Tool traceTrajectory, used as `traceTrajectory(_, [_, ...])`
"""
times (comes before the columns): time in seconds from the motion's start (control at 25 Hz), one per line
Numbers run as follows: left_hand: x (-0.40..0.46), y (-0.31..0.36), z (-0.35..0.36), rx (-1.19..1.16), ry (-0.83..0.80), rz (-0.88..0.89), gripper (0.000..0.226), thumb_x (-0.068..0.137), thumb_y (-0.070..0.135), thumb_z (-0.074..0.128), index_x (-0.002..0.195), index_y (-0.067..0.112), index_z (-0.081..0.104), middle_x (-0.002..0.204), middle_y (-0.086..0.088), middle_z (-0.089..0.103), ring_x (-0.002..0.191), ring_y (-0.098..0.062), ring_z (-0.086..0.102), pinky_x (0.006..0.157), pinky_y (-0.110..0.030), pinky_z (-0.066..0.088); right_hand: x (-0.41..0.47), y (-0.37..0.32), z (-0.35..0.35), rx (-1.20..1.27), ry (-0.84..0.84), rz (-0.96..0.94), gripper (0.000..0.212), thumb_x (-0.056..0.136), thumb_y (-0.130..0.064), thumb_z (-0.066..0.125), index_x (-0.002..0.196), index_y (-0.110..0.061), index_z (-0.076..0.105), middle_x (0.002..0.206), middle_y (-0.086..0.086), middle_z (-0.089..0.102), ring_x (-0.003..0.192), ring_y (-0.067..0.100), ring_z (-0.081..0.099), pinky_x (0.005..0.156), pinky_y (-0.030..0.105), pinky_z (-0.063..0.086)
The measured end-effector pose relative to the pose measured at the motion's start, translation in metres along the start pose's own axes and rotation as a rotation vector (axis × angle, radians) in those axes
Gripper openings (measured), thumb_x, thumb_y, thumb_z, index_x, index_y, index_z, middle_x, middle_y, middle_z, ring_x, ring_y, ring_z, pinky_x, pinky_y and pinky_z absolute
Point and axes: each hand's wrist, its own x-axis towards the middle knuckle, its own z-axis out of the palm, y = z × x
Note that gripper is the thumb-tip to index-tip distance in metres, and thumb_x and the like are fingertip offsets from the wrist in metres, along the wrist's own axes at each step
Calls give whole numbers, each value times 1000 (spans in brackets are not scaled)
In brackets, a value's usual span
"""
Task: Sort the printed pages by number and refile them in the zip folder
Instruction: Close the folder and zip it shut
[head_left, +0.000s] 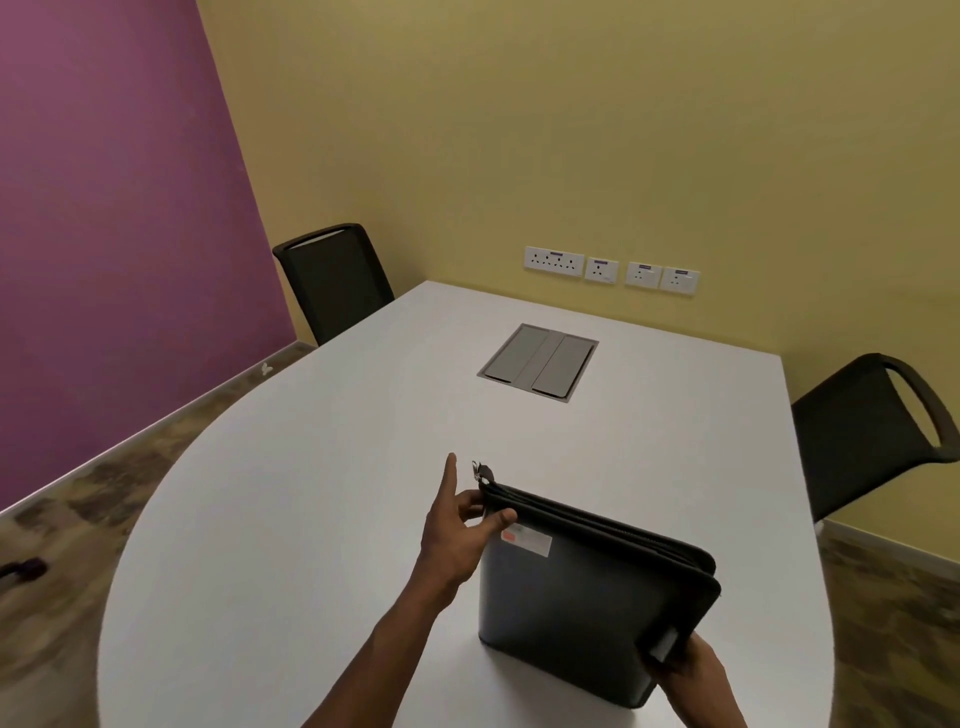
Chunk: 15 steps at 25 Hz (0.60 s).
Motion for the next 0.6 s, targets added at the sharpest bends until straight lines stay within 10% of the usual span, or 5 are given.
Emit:
traceTrajectory(0.2, [4, -5, 2, -60, 26, -13, 73, 75, 23, 86, 138, 36, 51, 109, 8, 73, 106, -5, 67, 84, -18, 52, -29, -62, -52, 485, 89, -340, 54, 76, -12, 84, 118, -42, 67, 119, -15, 70, 108, 0, 65, 92, 13, 49])
traceTrajectory(0.36, [2, -6, 7, -61, 53, 10, 60, 76, 25, 86, 127, 39, 57, 106, 11, 73, 102, -1, 67, 74, -13, 53, -44, -139, -69, -22, 302, -764, 67, 76, -37, 75, 139, -33, 51, 141, -24, 48, 141, -1, 36, 111, 24, 30])
traceTrajectory(0.48, [-2, -2, 11, -16, 70, 38, 59, 77, 28, 84, 128, 38, 57, 110, 15, 70, 102, 1, 66, 72, -13, 53, -40, -193, -42, -472, -17, -807, 89, 77, -68, 67, 152, -39, 31, 152, -18, 36, 151, 9, 17, 121, 28, 19])
traceTrajectory(0.6, [-5, 0, 12, -3, 78, 38, 58, 77, 29, 84, 128, 38, 57, 111, 15, 70, 105, 0, 65, 74, -13, 52, -25, -207, -2, -804, -190, -711, 78, 86, -63, 62, 151, -38, 28, 142, -5, 51, 134, 23, 46, 109, 36, 38])
